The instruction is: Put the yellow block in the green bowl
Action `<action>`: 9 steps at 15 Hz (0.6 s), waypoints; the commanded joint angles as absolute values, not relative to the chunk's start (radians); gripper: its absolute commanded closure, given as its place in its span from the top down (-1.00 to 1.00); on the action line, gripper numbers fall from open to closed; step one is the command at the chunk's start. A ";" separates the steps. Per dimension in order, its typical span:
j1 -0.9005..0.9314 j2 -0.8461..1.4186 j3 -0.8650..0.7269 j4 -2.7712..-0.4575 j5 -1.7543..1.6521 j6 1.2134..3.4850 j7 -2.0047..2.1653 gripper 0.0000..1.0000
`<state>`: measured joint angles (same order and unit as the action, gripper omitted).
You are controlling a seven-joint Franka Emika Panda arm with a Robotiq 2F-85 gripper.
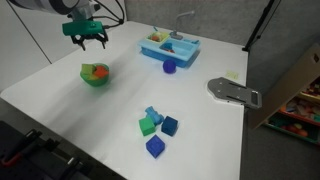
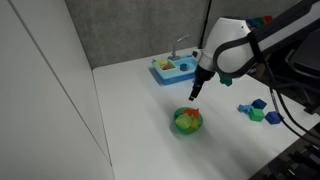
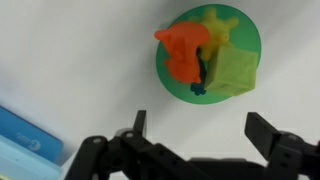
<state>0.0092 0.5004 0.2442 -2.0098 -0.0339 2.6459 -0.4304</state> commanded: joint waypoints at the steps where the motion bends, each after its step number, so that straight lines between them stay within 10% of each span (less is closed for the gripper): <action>1: 0.047 0.378 0.149 -2.051 -0.082 2.592 -0.299 1.00; 9: 0.021 0.148 0.052 -2.145 -0.032 2.344 -0.120 1.00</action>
